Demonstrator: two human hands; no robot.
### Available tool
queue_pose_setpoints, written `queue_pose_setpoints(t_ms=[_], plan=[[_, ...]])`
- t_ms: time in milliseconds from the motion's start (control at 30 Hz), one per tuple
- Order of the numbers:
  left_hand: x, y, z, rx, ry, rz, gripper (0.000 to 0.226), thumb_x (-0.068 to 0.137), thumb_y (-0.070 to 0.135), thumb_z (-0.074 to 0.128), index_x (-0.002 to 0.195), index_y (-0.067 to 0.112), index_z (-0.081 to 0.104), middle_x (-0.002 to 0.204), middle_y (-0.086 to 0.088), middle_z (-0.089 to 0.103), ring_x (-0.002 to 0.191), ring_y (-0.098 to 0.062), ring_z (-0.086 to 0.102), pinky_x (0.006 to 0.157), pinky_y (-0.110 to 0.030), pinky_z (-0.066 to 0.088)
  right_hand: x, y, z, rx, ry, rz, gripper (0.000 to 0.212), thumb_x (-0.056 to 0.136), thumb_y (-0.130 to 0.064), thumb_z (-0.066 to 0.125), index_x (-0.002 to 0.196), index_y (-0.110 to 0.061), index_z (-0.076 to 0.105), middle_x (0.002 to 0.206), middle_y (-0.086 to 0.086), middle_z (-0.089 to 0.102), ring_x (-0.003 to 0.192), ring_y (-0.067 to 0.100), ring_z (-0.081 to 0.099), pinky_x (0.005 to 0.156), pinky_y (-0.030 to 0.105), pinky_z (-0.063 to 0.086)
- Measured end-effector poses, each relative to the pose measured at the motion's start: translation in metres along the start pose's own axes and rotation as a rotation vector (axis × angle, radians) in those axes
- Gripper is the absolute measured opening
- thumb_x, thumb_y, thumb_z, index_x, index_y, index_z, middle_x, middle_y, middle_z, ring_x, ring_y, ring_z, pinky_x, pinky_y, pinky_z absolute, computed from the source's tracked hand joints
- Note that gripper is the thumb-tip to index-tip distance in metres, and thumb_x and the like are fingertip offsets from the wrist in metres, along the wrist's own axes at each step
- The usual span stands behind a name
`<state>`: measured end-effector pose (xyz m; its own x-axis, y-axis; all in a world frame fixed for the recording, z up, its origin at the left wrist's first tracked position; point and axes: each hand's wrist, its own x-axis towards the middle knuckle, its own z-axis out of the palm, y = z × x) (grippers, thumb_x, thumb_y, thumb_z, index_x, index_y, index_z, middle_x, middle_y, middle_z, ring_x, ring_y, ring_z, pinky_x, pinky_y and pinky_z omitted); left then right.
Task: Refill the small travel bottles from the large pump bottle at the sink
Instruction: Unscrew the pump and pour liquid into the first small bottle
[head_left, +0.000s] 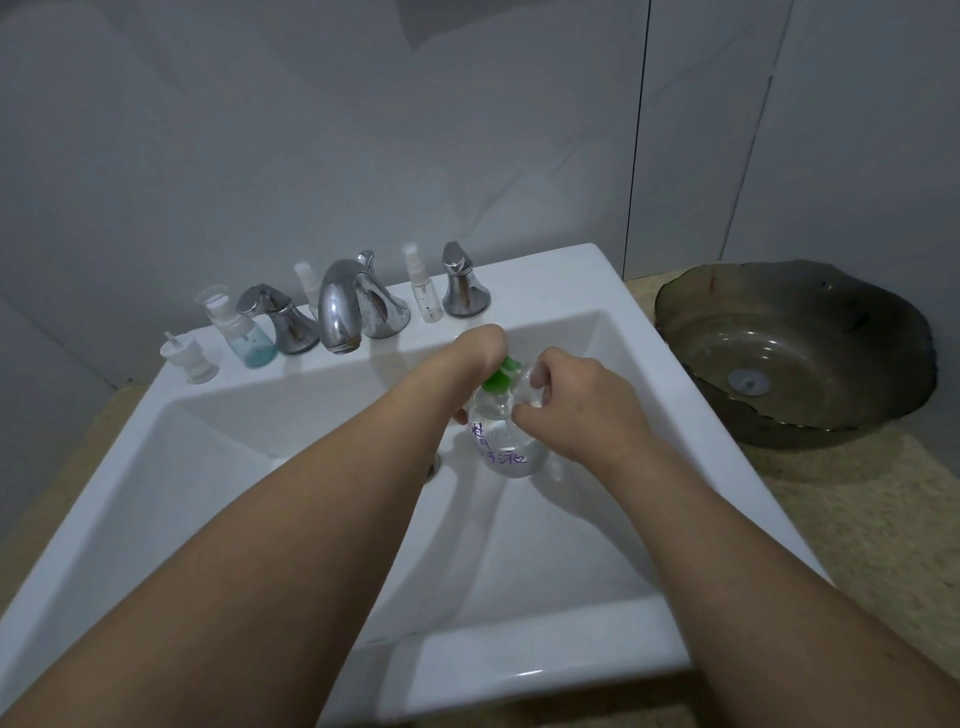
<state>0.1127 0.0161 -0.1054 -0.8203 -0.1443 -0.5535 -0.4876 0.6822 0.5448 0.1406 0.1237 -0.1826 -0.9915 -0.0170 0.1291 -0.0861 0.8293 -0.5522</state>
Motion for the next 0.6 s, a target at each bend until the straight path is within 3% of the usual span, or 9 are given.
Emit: queue_pose_setpoints(t_ms=[100,167,267,400,467,600], plan=[[-0.004,0.002,-0.008,0.012,-0.013,0.015,0.028,0.094,0.021,0.032,0.092,0.008,0.057,0.084,-0.01,0.061,0.067,-0.026,0.056,0.049,-0.028,0.028,0.0,-0.003,-0.001,0.033,0.041,-0.004,0.031,0.074,-0.041,0.063,0.098,-0.024,0.054,0.09,-0.005,0.065,0.089,0.022,0.06,0.073,0.032,0.044],[-0.005,0.004,-0.01,0.029,-0.025,0.015,0.03,0.095,0.025,0.033,0.09,0.008,0.058,0.08,-0.008,0.06,0.066,-0.025,0.055,0.049,-0.028,0.028,0.0,-0.003,-0.002,0.043,0.054,-0.003,0.03,0.074,-0.041,0.063,0.098,-0.025,0.054,0.09,-0.005,0.065,0.089,0.022,0.06,0.074,0.032,0.045],[-0.004,0.003,-0.013,0.042,-0.037,0.013,0.032,0.095,0.026,0.033,0.099,0.007,0.058,0.083,-0.008,0.059,0.07,-0.025,0.054,0.049,-0.03,0.028,0.0,-0.003,-0.001,0.043,0.059,-0.012,0.03,0.075,-0.042,0.063,0.098,-0.025,0.053,0.09,-0.006,0.065,0.089,0.022,0.06,0.074,0.032,0.045],[-0.004,0.004,-0.013,0.035,-0.049,0.013,0.032,0.096,0.026,0.032,0.09,0.008,0.057,0.082,-0.009,0.06,0.069,-0.026,0.055,0.049,-0.03,0.028,0.0,-0.003,-0.001,0.051,0.051,-0.004,0.028,0.075,-0.041,0.062,0.097,-0.025,0.053,0.09,-0.006,0.064,0.088,0.021,0.059,0.074,0.032,0.045],[-0.004,0.004,-0.011,0.031,-0.044,0.011,0.033,0.096,0.024,0.031,0.098,0.006,0.059,0.084,-0.01,0.06,0.07,-0.027,0.055,0.049,-0.03,0.028,0.0,-0.003,-0.001,0.057,0.047,0.004,0.028,0.075,-0.04,0.062,0.096,-0.024,0.053,0.09,-0.006,0.064,0.088,0.021,0.059,0.073,0.031,0.044],[0.002,0.001,-0.003,0.003,-0.002,0.017,0.038,0.094,0.016,0.03,0.114,0.004,0.06,0.112,-0.016,0.064,0.092,-0.034,0.06,0.049,-0.031,0.028,0.0,-0.002,-0.001,0.04,0.006,0.012,0.029,0.076,-0.04,0.063,0.095,-0.023,0.052,0.089,-0.009,0.061,0.084,0.02,0.057,0.071,0.03,0.042]])
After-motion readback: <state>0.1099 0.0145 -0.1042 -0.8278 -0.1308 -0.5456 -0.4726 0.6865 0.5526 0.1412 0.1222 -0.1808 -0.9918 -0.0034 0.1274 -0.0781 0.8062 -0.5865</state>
